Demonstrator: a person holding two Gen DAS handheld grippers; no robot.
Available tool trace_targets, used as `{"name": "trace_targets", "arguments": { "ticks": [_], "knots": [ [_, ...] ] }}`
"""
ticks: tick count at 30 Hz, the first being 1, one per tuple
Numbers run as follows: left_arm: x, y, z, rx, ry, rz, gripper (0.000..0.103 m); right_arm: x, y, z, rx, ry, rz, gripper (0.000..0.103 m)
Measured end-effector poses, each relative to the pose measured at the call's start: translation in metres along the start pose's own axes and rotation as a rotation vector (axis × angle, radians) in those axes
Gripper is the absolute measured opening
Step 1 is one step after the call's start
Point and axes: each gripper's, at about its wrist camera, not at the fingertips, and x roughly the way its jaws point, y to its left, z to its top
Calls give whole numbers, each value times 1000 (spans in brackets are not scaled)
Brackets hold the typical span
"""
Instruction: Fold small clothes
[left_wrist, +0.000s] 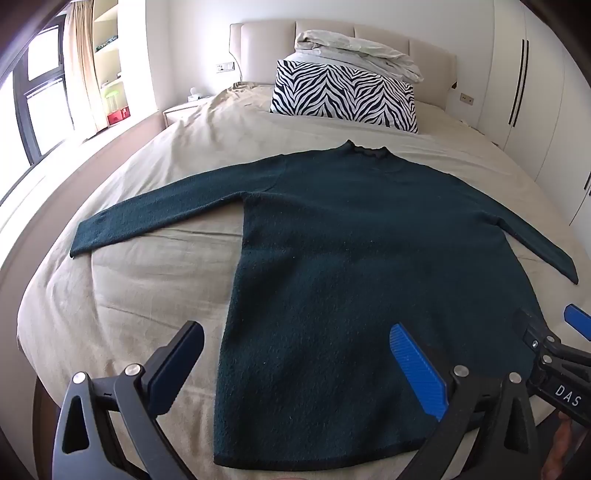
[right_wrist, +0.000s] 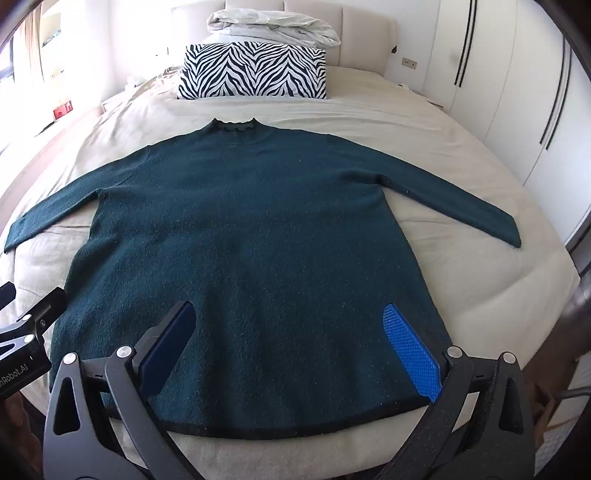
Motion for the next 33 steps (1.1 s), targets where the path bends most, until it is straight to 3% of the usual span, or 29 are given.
{"name": "trace_targets", "arguments": {
  "ticks": [33],
  "knots": [
    [4, 1, -10, 8, 17, 3, 103, 1, 7, -7, -14, 13, -4, 103]
  ]
}}
